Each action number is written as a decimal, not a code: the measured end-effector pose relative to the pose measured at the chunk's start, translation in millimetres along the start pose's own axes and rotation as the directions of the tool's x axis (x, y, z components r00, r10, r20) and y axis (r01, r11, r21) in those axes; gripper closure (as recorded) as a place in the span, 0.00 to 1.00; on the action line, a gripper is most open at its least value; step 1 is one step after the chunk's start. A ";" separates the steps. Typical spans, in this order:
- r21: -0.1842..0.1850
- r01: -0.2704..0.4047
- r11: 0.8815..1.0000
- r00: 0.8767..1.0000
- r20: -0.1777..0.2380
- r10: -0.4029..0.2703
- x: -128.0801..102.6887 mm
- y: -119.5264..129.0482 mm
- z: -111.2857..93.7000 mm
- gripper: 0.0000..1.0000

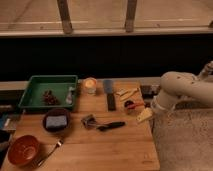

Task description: Place brush in table surface

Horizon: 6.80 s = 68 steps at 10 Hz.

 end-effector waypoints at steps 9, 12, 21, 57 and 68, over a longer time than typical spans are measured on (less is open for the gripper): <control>0.000 0.000 1.000 1.000 0.000 0.000 0.0 0.0 0.0 0.20; 0.000 0.000 1.000 1.000 0.000 0.000 0.0 0.1 0.0 0.20; 0.033 0.188 0.982 0.982 0.009 -0.188 -21.4 50.0 4.2 0.20; -0.138 0.663 0.736 0.736 -0.058 -0.674 -47.2 262.2 175.3 1.00; -0.011 0.630 0.777 0.776 0.063 -0.628 -114.3 230.4 77.0 1.00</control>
